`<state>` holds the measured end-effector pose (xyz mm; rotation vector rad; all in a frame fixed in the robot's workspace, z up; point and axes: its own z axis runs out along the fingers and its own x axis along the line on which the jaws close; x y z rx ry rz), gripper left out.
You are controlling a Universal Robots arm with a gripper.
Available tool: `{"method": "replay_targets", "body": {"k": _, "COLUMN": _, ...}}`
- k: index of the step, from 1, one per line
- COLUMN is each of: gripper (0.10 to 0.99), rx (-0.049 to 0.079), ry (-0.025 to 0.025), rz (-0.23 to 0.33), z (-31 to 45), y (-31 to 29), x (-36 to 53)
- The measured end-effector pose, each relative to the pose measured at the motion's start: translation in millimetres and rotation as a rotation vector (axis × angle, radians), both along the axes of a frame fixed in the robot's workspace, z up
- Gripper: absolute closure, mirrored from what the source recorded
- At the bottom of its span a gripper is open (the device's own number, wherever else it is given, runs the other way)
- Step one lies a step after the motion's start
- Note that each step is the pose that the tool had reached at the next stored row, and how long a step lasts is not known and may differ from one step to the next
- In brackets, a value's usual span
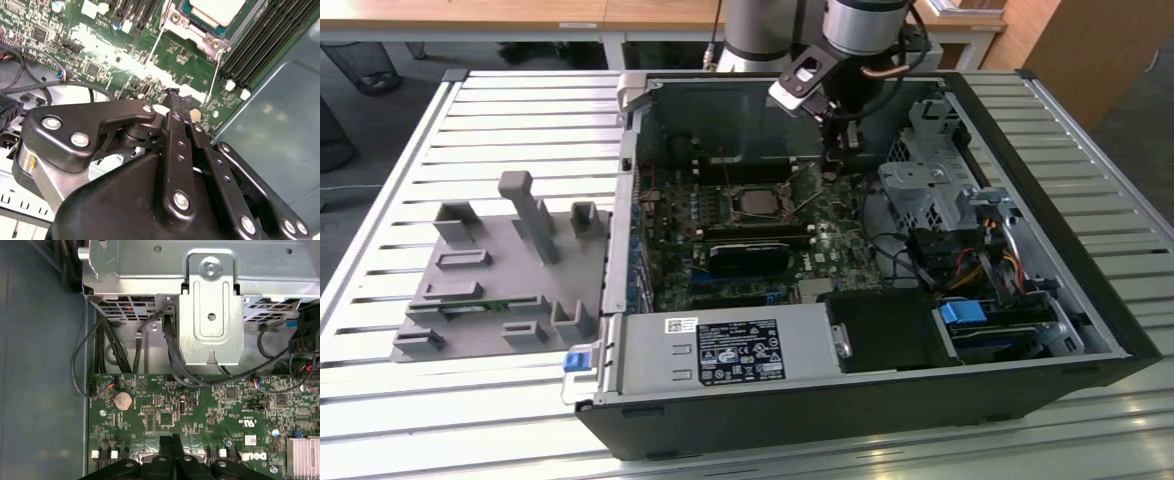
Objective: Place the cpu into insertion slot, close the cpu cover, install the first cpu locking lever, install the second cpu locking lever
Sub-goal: 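Close the cpu cover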
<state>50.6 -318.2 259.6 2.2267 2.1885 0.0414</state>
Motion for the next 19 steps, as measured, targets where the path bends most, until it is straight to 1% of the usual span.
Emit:
{"method": "replay_targets", "body": {"k": 2, "gripper": 0.98, "rx": 0.0, "ry": 0.0002, "rz": 0.0, "z": -0.1, "y": 0.1, "x": 2.4}}
{"method": "replay_targets", "body": {"k": 9, "gripper": 0.98, "rx": 0.0, "ry": 0.0005, "rz": 0.0, "z": -2.1, "y": 0.1, "x": 5.2}}
{"method": "replay_targets", "body": {"k": 12, "gripper": 0.98, "rx": 0.0, "ry": 0.0015, "rz": 0.0, "z": -3.5, "y": 0.1, "x": 6.7}}
{"method": "replay_targets", "body": {"k": 19, "gripper": 0.98, "rx": 0.0, "ry": 0.0057, "rz": 0.0, "z": -7.8, "y": 0.2, "x": 9.1}}
